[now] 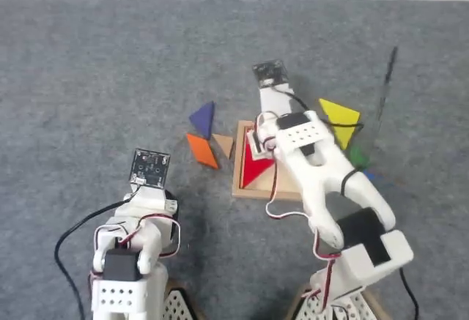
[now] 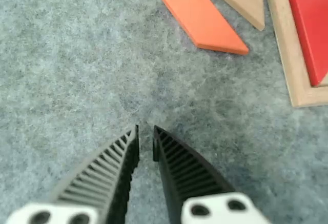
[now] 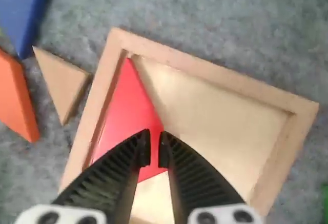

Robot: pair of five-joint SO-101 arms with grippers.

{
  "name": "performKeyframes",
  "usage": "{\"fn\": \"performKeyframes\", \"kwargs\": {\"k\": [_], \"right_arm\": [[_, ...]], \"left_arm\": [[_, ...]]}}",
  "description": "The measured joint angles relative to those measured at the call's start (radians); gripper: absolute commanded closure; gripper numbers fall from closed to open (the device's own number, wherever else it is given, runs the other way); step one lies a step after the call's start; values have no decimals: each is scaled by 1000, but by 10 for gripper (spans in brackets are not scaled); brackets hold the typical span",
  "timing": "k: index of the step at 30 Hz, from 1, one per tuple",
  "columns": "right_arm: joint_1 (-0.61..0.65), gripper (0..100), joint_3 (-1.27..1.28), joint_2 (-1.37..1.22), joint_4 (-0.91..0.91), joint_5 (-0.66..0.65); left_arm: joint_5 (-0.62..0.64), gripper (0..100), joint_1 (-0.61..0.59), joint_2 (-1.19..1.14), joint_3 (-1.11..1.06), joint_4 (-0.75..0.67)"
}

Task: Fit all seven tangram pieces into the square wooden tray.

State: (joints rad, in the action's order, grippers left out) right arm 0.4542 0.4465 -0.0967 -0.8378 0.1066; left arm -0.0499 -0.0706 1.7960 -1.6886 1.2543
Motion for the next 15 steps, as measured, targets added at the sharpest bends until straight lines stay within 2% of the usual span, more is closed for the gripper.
{"fn": "performKeyframes", "kwargs": {"k": [3,15], "right_arm": [[46,964,6,-6,0,-3],[71,964,5,-34,2,-52]], "left_arm": [[0,953,0,0,0,0],[0,953,0,0,0,0]]}}
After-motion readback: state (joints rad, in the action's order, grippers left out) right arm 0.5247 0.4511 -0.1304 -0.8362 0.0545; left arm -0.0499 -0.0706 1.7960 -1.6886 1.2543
